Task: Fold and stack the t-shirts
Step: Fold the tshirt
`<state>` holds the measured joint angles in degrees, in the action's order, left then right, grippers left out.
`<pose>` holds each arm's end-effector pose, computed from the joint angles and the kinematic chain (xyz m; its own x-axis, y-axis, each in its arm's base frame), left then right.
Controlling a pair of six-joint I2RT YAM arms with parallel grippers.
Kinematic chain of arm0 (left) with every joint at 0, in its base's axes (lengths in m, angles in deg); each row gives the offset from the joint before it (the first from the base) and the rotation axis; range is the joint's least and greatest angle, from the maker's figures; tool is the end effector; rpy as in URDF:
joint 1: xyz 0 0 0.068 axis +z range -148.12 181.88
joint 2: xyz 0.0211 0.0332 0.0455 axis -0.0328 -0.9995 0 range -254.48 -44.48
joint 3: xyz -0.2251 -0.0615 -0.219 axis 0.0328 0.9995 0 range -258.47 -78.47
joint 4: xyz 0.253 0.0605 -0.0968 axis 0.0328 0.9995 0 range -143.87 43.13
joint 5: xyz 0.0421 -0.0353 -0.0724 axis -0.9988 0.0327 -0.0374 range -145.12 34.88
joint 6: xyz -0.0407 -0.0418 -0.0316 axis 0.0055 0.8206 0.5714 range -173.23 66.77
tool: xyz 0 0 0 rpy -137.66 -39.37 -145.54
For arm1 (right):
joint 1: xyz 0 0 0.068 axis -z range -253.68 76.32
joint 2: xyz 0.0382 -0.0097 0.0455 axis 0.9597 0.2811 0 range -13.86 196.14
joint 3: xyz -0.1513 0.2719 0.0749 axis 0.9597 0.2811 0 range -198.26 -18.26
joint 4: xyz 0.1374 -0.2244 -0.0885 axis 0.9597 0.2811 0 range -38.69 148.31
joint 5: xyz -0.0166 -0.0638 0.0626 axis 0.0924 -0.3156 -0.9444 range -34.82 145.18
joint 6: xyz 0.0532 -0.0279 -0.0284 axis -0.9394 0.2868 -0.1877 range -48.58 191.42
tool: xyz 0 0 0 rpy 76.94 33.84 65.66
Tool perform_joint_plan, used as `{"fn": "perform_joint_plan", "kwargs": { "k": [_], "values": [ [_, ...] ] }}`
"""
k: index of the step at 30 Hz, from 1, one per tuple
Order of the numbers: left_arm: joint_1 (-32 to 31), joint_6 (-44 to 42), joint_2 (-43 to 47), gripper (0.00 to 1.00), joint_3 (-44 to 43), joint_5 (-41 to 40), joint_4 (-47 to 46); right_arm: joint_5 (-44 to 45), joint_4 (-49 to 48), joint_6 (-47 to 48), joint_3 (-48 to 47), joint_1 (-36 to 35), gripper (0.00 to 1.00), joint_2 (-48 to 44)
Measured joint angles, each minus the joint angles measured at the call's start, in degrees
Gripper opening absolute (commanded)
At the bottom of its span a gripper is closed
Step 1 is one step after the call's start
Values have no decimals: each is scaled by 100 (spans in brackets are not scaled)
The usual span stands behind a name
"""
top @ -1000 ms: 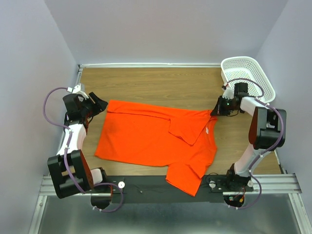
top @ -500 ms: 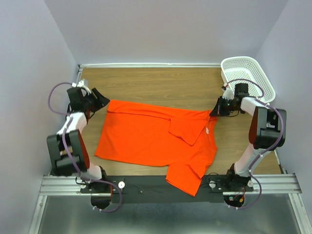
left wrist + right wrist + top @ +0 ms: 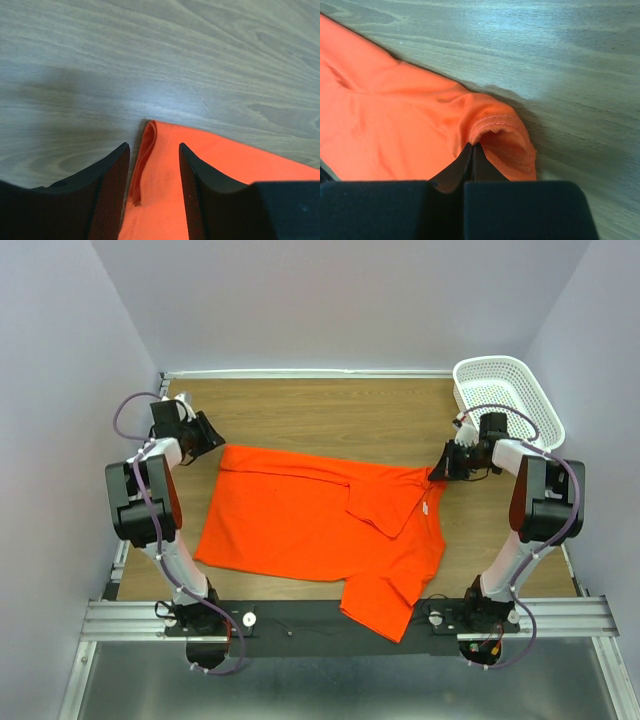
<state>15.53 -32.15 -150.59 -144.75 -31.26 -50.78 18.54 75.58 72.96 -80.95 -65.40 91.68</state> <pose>0.4286 0.0821 0.2088 -0.6433 -0.4948 -0.5842 -0.1708 0.8366 -0.5205 0.3826 -0.0238 0.1733 -0.9083 0.1102 -0.4036 -0.1387 0.8308 0.5390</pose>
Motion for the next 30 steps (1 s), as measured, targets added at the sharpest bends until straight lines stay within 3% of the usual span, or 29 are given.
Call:
{"fn": "perform_joint_plan", "kwargs": {
  "k": [11,14,16,20,30],
  "values": [
    [-240,-256,-470,42,-164,2,354,-22,7,0,-9,0,1,0],
    [-245,-286,-470,32,-186,4,367,-24,9,0,-28,0,1,0],
    [-254,-306,-470,14,-195,7,380,-24,11,0,-44,0,1,0],
    [-254,-323,-474,0,-238,9,431,-24,22,0,-68,0,1,0],
    [-254,-326,-481,0,-374,-129,546,68,26,63,-68,81,1,-2]
  ]
}}
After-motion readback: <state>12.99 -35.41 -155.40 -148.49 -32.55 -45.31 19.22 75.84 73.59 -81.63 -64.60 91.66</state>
